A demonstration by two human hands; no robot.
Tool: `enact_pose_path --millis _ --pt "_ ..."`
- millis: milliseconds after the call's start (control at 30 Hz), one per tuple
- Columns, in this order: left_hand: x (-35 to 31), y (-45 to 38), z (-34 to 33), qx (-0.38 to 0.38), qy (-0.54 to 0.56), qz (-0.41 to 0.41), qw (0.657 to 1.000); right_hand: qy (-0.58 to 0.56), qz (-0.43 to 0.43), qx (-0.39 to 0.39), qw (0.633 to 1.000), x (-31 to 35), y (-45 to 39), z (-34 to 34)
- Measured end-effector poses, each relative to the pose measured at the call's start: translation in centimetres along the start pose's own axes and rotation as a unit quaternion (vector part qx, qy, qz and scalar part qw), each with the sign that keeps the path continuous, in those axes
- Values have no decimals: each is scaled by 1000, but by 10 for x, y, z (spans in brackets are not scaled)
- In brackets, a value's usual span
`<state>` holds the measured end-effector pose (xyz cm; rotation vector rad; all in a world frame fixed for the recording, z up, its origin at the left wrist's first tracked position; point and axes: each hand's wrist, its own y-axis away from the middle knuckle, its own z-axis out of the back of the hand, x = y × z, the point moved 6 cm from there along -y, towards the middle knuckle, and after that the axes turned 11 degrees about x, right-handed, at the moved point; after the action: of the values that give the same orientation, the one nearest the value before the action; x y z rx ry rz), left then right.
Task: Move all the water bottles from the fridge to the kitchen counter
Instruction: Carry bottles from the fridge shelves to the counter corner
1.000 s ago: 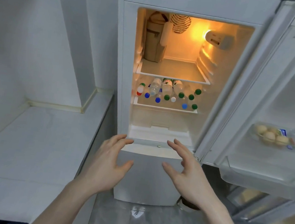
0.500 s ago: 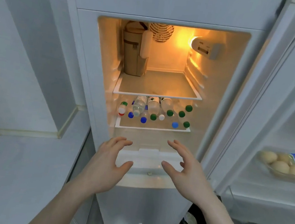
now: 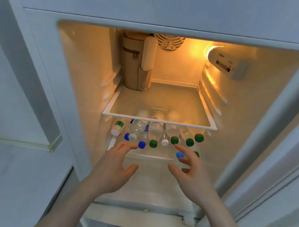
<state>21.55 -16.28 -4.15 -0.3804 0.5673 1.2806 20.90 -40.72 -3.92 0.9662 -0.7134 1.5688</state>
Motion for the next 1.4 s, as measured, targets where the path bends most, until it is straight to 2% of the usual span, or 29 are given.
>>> enact_pose_path --millis 167,267,333,400,467,633,767,1000,1167,1400 --pt "34 -32 4 -8 4 62 998 0 -20 12 1000 -4 -32 -14" --pt "60 -47 1 -23 91 115 989 -24 -25 45 998 0 -54 -36" --pt "81 -56 -7 -42 210 156 964 -65 -44 76 994 1 -71 -55" --pt "100 -63 -15 -68 341 201 916 -149 -81 111 979 -2 -88 -80" --pt "109 -71 -21 -83 426 224 873 -230 -114 118 959 -5 -103 -100" --pt "114 -91 -20 -108 462 213 854 -317 -152 95 932 -3 -135 -125" --pt "132 -115 -29 -107 486 224 838 -262 -133 111 949 3 -155 -130" --pt "114 -124 -20 -135 516 232 814 -128 -126 175 968 4 -167 -135" --pt "117 -132 -18 -142 537 262 789 -95 -126 156 975 4 -168 -124" --pt "106 -129 -19 -84 535 245 804 -40 -57 52 996 0 -168 -112"
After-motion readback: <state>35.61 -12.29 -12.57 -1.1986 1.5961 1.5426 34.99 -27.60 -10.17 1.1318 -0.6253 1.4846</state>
